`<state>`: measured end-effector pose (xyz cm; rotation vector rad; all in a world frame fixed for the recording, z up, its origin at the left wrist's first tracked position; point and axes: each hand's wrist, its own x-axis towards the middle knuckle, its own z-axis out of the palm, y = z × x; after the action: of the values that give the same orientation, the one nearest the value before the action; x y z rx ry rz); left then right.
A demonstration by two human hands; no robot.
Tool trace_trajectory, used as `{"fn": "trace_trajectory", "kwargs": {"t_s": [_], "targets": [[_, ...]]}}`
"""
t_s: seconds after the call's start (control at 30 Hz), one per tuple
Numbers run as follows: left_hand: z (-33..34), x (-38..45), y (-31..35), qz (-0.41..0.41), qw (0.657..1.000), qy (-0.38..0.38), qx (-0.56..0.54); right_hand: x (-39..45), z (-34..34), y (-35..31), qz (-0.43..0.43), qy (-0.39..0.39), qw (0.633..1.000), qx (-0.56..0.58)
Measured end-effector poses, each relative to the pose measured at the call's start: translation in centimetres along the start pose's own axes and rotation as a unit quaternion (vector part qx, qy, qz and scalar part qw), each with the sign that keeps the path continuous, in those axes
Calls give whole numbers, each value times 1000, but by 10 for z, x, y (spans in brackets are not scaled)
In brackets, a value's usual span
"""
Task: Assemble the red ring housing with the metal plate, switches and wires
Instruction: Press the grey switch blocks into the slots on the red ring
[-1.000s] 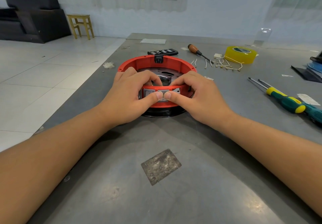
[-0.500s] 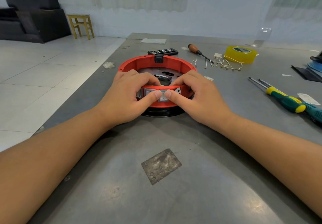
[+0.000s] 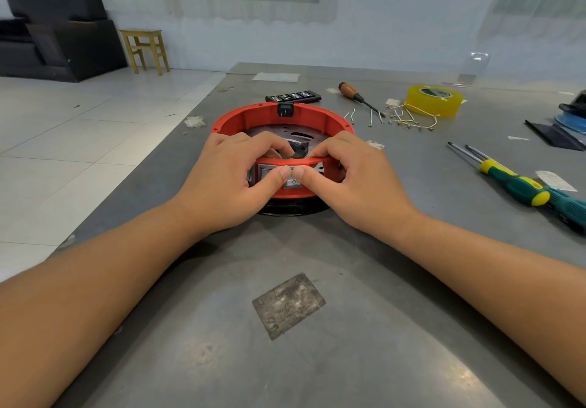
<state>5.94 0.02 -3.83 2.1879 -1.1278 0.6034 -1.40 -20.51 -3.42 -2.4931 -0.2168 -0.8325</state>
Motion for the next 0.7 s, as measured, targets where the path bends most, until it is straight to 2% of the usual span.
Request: {"fn": "trace_trajectory", "kwargs": {"t_s": [0.2,0.33,0.53,0.7], "targets": [[3,0,-1,-13,1000,11,22,-4,0,19,-43,-13,999,26],[4,-1,3,-21,998,23,54,3,-8,38,26,52,997,50],[6,-1,3,-55,994,56,73,14,-9,80,190,-49,980,-27],[9,0,3,-67,993,59,82,40,1,98,185,-86,976,-77]]}}
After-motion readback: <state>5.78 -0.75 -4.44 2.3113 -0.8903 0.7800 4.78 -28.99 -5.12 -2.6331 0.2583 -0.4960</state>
